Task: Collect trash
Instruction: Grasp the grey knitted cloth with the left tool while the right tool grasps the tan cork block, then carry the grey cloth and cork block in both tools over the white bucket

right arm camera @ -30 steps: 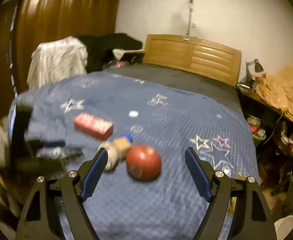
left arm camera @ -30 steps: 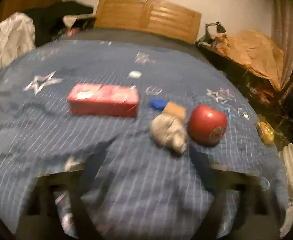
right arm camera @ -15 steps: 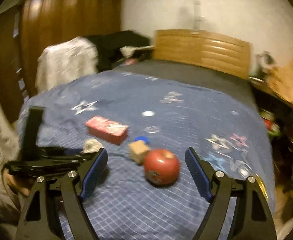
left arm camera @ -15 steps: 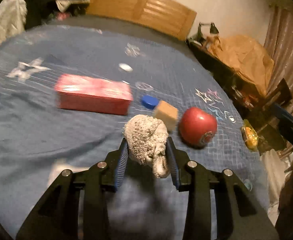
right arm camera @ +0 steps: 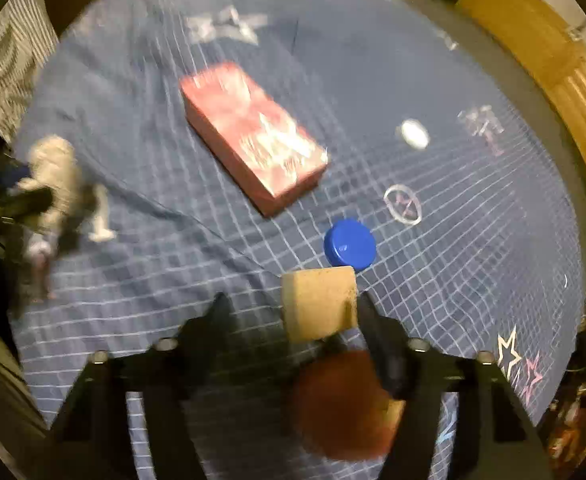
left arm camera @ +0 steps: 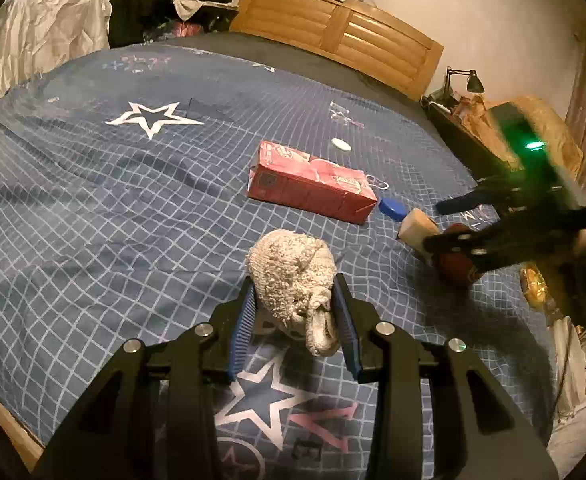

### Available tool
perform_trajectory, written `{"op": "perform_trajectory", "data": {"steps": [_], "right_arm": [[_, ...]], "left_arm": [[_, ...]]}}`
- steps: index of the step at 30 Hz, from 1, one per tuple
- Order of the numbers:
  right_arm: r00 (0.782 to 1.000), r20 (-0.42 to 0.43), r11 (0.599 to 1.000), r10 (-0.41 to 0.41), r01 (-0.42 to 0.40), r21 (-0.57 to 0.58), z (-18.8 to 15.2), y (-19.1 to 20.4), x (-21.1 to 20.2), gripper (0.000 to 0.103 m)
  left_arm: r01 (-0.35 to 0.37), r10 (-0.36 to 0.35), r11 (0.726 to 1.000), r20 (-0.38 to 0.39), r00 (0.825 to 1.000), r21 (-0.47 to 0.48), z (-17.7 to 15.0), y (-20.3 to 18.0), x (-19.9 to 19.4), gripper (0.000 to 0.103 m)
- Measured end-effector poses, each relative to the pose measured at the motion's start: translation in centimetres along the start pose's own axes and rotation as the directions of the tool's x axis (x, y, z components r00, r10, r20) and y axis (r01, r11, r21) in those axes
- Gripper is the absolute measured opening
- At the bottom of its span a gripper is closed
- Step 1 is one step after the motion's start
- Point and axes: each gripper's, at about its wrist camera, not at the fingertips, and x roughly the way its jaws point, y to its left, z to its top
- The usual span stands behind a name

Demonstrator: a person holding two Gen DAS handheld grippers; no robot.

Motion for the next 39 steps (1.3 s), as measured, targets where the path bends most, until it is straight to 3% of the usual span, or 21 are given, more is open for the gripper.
{"op": "perform_trajectory", "data": {"steps": [3,4,8,15,18,21,22,25,28,33,34,35,36,37,39], "right_arm": [[0.997,-0.044,0.998,-0.056,0.055,-0.013,0.6,0.1,1.7,0.045],[0.997,-0.029,0.998,-0.066,0.066,-0.002,0.7,0.0,1.4,0.028],[0.993,0.079,0.995,-0.093,0.091,0.033,-1.0,0.7,-2.7,0.027],[0.976,0.177,0.991,-0.125,0.115,0.066,-4.2,2.4,-7.3,0.026],[0.961,0.243,0.983,-0.130,0.092,0.161,-7.7,3.9,-10.0,0.026],[0.953,0.258,0.945,-0.155,0.068,0.319,-13.8,6.5,-11.2,0.027],[0.952,0.245,0.913,-0.185,0.075,0.401,-16.6,7.6,-11.0,0.027],[0.953,0.216,0.838,-0.214,0.065,0.542,-21.1,9.8,-9.4,0.027],[0.937,0.234,0.783,-0.260,0.063,0.619,-23.1,11.6,-7.8,0.028],[0.901,0.317,0.779,-0.298,0.038,0.625,-23.9,12.3,-8.0,0.045],[0.886,0.351,0.775,-0.302,0.013,0.632,-24.2,12.3,-8.4,0.057],[0.876,0.370,0.771,-0.310,0.004,0.637,-24.6,12.2,-9.0,0.077],[0.864,0.385,0.766,-0.324,0.001,0.642,-25.2,12.2,-9.5,0.082],[0.854,0.399,0.766,-0.332,-0.003,0.643,-26.0,12.2,-9.8,0.083],[0.856,0.403,0.762,-0.324,-0.017,0.648,-27.1,11.7,-9.6,0.083]], "left_arm": [[0.004,-0.004,1.000,-0.012,1.000,0.010,-0.2,-0.2,0.3,0.037],[0.007,-0.006,1.000,-0.020,1.000,0.013,-0.3,-0.3,0.5,0.037],[0.025,-0.024,0.999,-0.027,0.999,0.043,-0.7,-1.3,0.6,0.037],[0.047,-0.043,0.995,-0.047,0.998,0.089,-1.7,-3.2,0.1,0.038],[0.076,-0.070,0.989,-0.046,0.996,0.130,-1.8,-4.0,-0.1,0.038],[0.108,-0.101,0.980,-0.052,0.994,0.165,-2.4,-5.0,0.2,0.040],[0.114,-0.105,0.978,-0.055,0.993,0.176,-2.7,-5.2,0.4,0.040],[0.104,-0.092,0.971,-0.066,0.994,0.215,-3.6,-5.8,1.5,0.040],[0.081,-0.066,0.969,-0.069,0.995,0.232,-4.2,-6.1,2.5,0.041],[0.051,-0.040,0.972,-0.053,0.998,0.231,-4.5,-5.9,2.3,0.056],[0.053,-0.044,0.972,-0.047,0.998,0.231,-4.5,-5.8,1.9,0.058],[0.055,-0.046,0.971,-0.040,0.998,0.231,-4.5,-5.7,1.5,0.062],[0.054,-0.049,0.971,-0.029,0.998,0.234,-4.6,-5.6,1.0,0.065],[0.053,-0.049,0.970,-0.023,0.999,0.235,-4.7,-5.6,0.7,0.067],[0.054,-0.052,0.968,-0.013,0.999,0.243,-4.7,-5.7,0.4,0.072]]}}
